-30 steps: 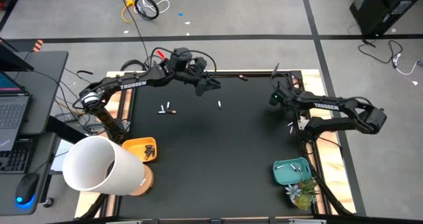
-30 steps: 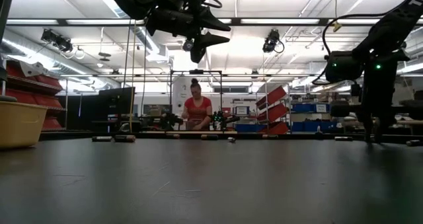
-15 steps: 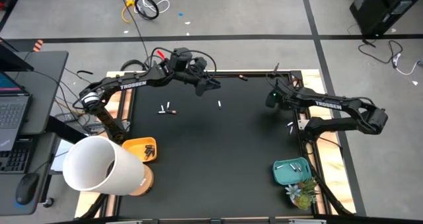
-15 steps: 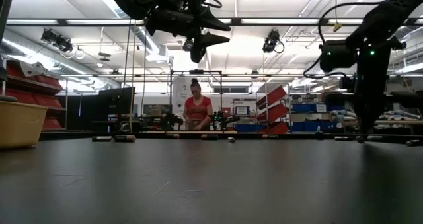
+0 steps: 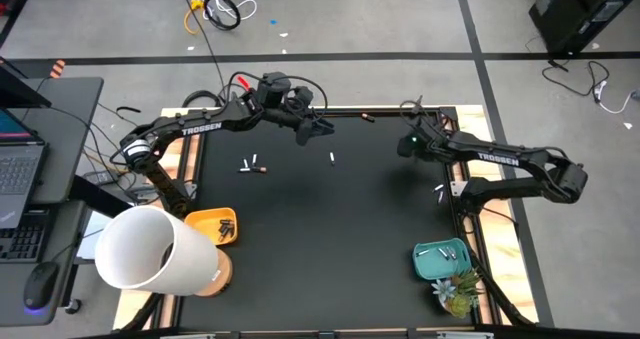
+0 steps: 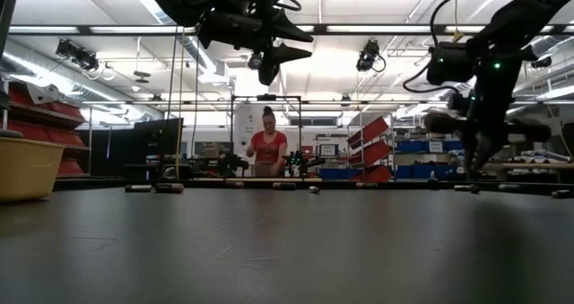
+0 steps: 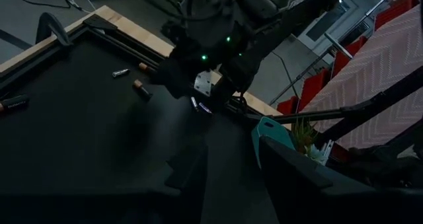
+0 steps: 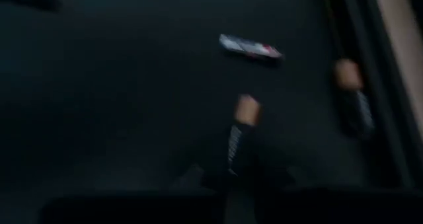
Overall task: Sort batteries
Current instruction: Put the black battery into the yellow bin
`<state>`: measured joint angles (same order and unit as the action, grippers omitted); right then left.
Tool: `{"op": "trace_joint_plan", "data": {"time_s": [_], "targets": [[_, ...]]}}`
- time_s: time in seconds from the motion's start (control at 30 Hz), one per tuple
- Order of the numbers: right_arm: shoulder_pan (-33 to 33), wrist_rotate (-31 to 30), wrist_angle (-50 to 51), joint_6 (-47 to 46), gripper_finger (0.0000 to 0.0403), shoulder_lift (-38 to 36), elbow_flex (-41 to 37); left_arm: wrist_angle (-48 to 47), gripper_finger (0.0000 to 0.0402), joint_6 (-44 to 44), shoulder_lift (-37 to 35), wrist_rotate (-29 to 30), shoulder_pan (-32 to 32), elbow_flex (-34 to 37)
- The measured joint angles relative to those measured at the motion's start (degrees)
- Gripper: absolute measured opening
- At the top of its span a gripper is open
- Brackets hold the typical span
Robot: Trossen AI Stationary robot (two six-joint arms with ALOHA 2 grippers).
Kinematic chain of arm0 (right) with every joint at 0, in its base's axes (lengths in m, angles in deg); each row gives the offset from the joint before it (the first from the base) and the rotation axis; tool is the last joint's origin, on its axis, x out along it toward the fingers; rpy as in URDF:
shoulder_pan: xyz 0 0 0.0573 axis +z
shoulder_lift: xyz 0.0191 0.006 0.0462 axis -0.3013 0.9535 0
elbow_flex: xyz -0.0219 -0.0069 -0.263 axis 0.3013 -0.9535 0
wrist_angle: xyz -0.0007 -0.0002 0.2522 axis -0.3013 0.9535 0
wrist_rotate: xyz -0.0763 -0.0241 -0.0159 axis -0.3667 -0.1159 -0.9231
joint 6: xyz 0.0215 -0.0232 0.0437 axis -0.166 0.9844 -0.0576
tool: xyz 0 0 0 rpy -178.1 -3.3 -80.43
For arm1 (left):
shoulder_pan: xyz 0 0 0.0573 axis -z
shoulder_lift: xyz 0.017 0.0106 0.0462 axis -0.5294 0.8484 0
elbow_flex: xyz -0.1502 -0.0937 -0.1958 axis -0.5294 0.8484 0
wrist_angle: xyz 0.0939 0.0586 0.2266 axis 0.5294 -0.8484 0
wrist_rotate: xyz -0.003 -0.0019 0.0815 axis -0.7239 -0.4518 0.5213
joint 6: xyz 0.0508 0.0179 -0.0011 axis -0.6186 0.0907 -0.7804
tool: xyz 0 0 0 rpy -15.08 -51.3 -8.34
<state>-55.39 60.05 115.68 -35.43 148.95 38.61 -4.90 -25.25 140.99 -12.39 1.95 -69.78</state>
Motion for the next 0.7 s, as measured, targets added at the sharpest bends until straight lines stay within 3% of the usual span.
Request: {"op": "trace_joint_plan", "data": {"time_s": [0.2,0.33,0.53,0.7], "targets": [[-1.8,-0.3,-2.5,-1.0,0.0164,4.2,0.1,0.0,0.0152,0.0,0.0,0.0,0.0,0.0],[-2.1,-0.6,-3.9,-1.4,0.0204,8.7,0.1,0.0,0.0152,0.0,0.0,0.0,0.0,0.0],[-2.0,-1.6,-10.7,1.0,0.0200,17.1,0.4,-0.1,0.0152,1.2,0.0,-0.9,0.0,0.0],[-0.6,-3.6,-10.5,-1.5,0.0146,19.8,0.5,-0.2,0.0152,2.8,0.0,-1.4,0.0,0.0]]}}
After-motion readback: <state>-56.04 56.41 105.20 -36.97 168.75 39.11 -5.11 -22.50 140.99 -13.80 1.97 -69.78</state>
